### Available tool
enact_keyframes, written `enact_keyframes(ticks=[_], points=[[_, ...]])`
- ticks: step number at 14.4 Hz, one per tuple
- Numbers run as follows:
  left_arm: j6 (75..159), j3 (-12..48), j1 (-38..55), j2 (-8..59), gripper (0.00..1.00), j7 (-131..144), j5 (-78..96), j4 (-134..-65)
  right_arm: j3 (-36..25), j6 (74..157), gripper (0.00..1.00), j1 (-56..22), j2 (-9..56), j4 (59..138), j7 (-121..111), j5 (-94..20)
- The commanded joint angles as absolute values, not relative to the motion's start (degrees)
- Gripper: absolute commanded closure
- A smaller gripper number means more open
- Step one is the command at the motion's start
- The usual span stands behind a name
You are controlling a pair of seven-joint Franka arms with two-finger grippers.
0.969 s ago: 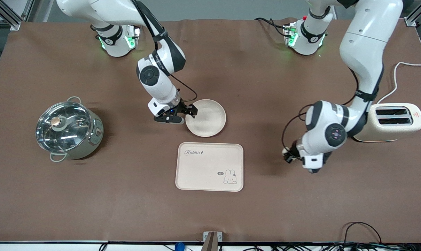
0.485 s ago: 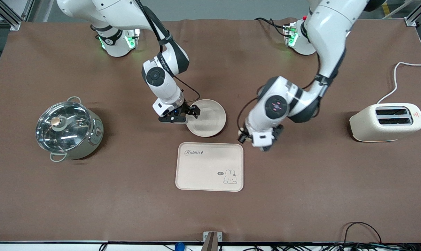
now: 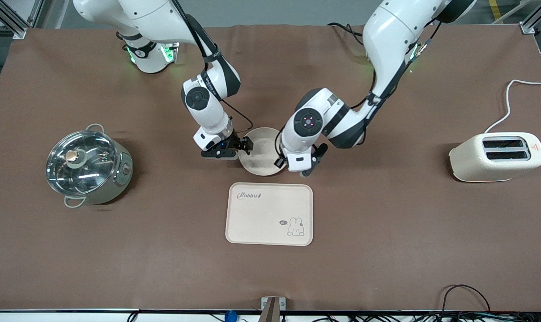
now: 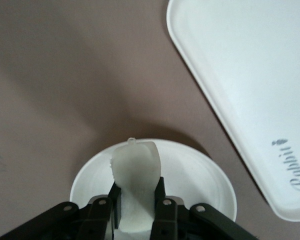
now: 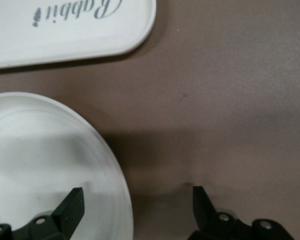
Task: Place bun in plate and plate on tray
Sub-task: 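Carry the bun with the left gripper and lower it into the plate, then open the left gripper to release the bun onto the plate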
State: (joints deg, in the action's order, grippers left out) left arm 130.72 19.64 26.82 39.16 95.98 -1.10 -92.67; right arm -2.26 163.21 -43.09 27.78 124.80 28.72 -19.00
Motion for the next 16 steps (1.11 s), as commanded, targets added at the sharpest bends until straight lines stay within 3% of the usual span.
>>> enact_keyframes(ticks=[1,4,5,6,7,8,13,16], points=[[135.43,19.42,29.44,41.92,0.69,96.42,0.0,-91.23,-2.46,164.35,0.18,-43.68,27.16,125.95,28.04,-19.6],[136.49,19.34,32.25,43.42,0.64,97.9,-0.26,-91.14,-2.46,164.27,0.29,-43.68,27.16,125.95,28.12,-19.6],[136.49,19.25,32.26,43.16,0.53,98.61,-0.7,-91.23,-2.46,164.35,0.33,-43.59,27.16,125.95,28.12,-19.6],[136.49,19.25,32.17,42.98,0.35,98.96,-0.7,-91.4,-2.46,164.44,0.37,-43.68,27.16,125.95,28.12,-19.6],[136.49,19.25,32.25,42.8,0.08,99.05,-0.79,-91.41,-2.46,164.44,0.42,-43.68,27.16,125.95,28.12,-19.6],[136.49,19.25,32.26,42.54,0.0,99.05,-0.88,-91.23,-2.46,164.44,0.49,-43.68,27.16,125.95,28.12,-19.6],[133.43,17.68,30.94,36.76,0.0,99.14,-0.79,-91.05,-2.37,164.62,0.97,-44.47,27.07,125.95,28.82,-19.77],[129.82,16.0,27.44,30.78,0.0,97.65,-4.81,-90.88,-2.37,164.45,1.0,-44.56,26.2,125.95,29.61,-20.21]])
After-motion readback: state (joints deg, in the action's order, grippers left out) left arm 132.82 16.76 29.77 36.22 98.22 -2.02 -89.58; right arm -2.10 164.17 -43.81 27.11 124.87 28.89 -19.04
